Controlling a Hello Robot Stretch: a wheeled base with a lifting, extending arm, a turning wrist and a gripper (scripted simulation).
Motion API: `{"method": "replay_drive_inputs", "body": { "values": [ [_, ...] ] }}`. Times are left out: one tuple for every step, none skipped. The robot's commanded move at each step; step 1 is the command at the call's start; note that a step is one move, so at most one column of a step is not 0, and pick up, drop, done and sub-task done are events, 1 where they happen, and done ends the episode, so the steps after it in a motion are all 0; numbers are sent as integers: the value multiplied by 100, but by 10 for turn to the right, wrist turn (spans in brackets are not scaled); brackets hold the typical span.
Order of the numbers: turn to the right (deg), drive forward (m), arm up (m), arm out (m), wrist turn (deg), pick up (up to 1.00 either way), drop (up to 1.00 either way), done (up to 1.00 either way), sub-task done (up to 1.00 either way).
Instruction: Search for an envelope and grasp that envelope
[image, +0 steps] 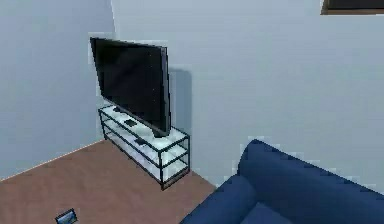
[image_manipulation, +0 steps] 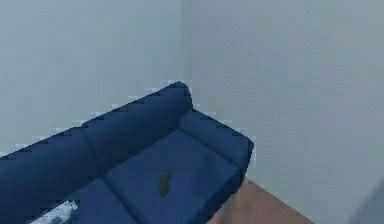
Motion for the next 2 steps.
{"method": "replay_drive_inputs", "body": {
  "values": [
    [-420,0,0,0,0,0,0,0,0],
    [0,0,44,0,0,0,0,0,0]
  ]
}}
